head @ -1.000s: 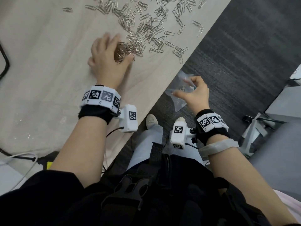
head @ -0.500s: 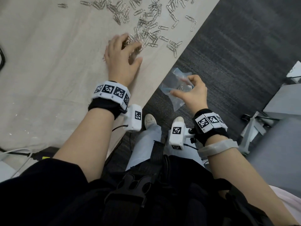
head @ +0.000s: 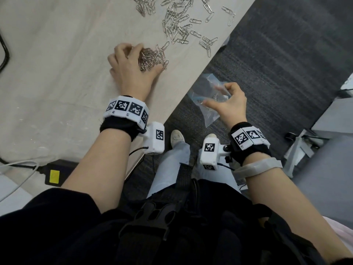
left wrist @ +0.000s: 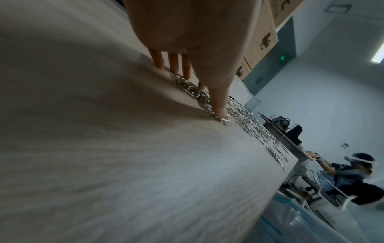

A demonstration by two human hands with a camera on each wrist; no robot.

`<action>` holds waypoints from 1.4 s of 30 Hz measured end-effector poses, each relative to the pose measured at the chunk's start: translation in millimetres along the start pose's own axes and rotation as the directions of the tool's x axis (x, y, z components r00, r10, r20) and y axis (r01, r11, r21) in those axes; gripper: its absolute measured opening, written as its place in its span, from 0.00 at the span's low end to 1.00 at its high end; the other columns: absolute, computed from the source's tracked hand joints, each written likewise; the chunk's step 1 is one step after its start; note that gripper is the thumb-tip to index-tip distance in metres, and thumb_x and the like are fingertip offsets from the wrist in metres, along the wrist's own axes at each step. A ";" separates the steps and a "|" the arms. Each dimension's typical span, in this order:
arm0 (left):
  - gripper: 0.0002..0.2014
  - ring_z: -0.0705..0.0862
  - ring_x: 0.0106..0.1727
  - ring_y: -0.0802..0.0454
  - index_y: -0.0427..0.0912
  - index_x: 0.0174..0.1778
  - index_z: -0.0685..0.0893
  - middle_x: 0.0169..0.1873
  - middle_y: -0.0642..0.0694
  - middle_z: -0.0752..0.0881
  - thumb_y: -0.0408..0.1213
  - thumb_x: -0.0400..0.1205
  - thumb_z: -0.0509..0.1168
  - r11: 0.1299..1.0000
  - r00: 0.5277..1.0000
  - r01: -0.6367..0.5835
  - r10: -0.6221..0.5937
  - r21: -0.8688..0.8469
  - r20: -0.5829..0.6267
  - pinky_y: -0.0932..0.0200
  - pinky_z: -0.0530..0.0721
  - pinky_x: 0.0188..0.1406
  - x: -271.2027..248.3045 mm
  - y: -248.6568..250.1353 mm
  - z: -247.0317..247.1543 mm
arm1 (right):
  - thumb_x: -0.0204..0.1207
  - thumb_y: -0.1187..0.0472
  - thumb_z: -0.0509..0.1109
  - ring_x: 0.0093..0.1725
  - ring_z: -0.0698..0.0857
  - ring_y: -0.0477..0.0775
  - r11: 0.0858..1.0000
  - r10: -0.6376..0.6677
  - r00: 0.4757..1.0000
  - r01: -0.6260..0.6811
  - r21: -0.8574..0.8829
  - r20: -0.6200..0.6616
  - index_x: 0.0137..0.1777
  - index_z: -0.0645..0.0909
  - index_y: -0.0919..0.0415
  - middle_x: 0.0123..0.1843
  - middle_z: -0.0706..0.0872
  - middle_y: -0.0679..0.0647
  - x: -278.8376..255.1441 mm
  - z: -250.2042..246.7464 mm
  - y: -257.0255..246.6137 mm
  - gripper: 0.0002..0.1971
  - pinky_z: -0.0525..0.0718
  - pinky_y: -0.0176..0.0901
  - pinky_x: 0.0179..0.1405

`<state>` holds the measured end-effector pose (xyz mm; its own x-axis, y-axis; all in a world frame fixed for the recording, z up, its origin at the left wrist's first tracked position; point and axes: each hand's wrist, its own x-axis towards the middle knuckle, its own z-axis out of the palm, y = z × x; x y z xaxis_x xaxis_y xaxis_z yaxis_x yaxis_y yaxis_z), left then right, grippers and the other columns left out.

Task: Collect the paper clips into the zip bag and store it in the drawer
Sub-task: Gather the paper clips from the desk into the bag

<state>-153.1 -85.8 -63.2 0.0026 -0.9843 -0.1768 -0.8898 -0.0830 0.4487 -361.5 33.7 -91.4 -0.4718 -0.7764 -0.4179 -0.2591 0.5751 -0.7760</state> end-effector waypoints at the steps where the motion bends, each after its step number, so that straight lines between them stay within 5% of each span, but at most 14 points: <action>1: 0.31 0.66 0.69 0.44 0.51 0.68 0.77 0.68 0.45 0.71 0.57 0.70 0.70 0.998 1.000 -0.030 0.030 -0.056 0.003 0.54 0.68 0.67 -1.1 1.4 1.8 | 0.60 0.60 0.86 0.54 0.80 0.43 1.000 0.000 1.000 0.000 -0.001 -0.002 0.49 0.75 0.54 0.55 0.85 0.49 -0.8 0.3 -0.3 0.23 0.73 0.15 0.41; 5: 0.22 0.69 0.66 0.46 0.47 0.64 0.82 0.64 0.43 0.74 0.46 0.74 0.71 0.977 0.990 -0.116 0.128 -0.176 0.059 0.69 0.64 0.59 -8.7 13.5 8.2 | 0.60 0.60 0.85 0.54 0.81 0.44 1.000 -0.007 1.000 0.007 -0.007 -0.001 0.49 0.75 0.53 0.56 0.86 0.50 -3.1 0.3 -0.8 0.24 0.72 0.13 0.42; 12: 0.17 0.71 0.65 0.47 0.47 0.63 0.82 0.63 0.44 0.76 0.41 0.77 0.67 0.964 0.973 -0.194 0.213 -0.180 0.090 0.71 0.65 0.57 -20.1 25.7 17.9 | 0.60 0.60 0.85 0.53 0.80 0.43 1.000 -0.024 1.000 0.024 -0.015 -0.006 0.50 0.75 0.54 0.54 0.85 0.48 -5.6 -1.8 -0.4 0.24 0.72 0.14 0.41; 16: 0.21 0.70 0.66 0.46 0.51 0.64 0.81 0.63 0.48 0.77 0.49 0.75 0.66 0.973 0.979 -0.199 0.204 -0.115 0.028 0.57 0.71 0.62 -25.9 26.7 17.3 | 0.61 0.61 0.85 0.56 0.81 0.45 1.000 -0.018 1.000 0.018 -0.018 -0.009 0.49 0.74 0.53 0.54 0.84 0.47 -5.3 -3.7 2.8 0.23 0.72 0.16 0.44; 20: 0.28 0.63 0.73 0.48 0.59 0.67 0.77 0.71 0.53 0.70 0.62 0.71 0.67 0.992 0.992 -0.124 0.124 0.004 0.037 0.50 0.62 0.68 -24.0 28.7 13.5 | 0.59 0.59 0.86 0.61 0.84 0.50 0.999 -0.028 0.999 0.028 -0.020 -0.028 0.42 0.70 0.44 0.55 0.85 0.48 -2.9 -3.1 -2.4 0.25 0.81 0.39 0.60; 25: 0.39 0.50 0.82 0.43 0.58 0.75 0.66 0.81 0.47 0.58 0.70 0.69 0.62 0.999 0.998 0.044 -0.043 0.031 -0.034 0.37 0.53 0.75 -23.6 19.7 22.4 | 0.56 0.56 0.85 0.60 0.84 0.54 1.000 -0.021 0.997 0.021 -0.011 -0.075 0.41 0.71 0.43 0.56 0.87 0.53 -3.6 2.9 0.8 0.23 0.83 0.48 0.60; 30: 0.40 0.46 0.83 0.41 0.58 0.77 0.63 0.82 0.47 0.52 0.71 0.70 0.60 0.997 0.998 0.047 -0.049 0.067 0.039 0.32 0.46 0.76 -24.0 13.2 21.6 | 0.58 0.58 0.85 0.59 0.84 0.52 0.999 -0.021 0.999 0.020 -0.030 -0.031 0.43 0.72 0.48 0.56 0.87 0.52 -3.5 3.4 -5.1 0.24 0.81 0.40 0.57; 37: 0.39 0.63 0.72 0.45 0.61 0.72 0.70 0.71 0.48 0.67 0.70 0.65 0.67 0.999 0.995 -0.035 0.035 0.003 0.090 0.49 0.62 0.69 -14.7 26.3 13.2 | 0.58 0.59 0.86 0.54 0.83 0.48 0.999 -0.016 1.000 0.015 -0.043 -0.026 0.44 0.72 0.48 0.54 0.85 0.51 -0.9 1.6 -12.9 0.24 0.75 0.18 0.39; 42: 0.26 0.67 0.67 0.48 0.59 0.63 0.81 0.65 0.48 0.72 0.55 0.68 0.73 0.981 0.978 -0.172 0.181 -0.094 0.100 0.58 0.69 0.65 -18.2 33.5 16.1 | 0.59 0.59 0.86 0.52 0.81 0.46 0.999 -0.006 1.000 0.005 -0.052 -0.022 0.48 0.74 0.53 0.55 0.85 0.50 -0.5 2.5 -12.6 0.25 0.74 0.16 0.37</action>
<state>-190.3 -68.2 -59.1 -0.2044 -0.9623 -0.1795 -0.8299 0.0731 0.5530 -355.9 26.2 -82.6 -0.4882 -0.7743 -0.4026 -0.3054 0.5838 -0.7523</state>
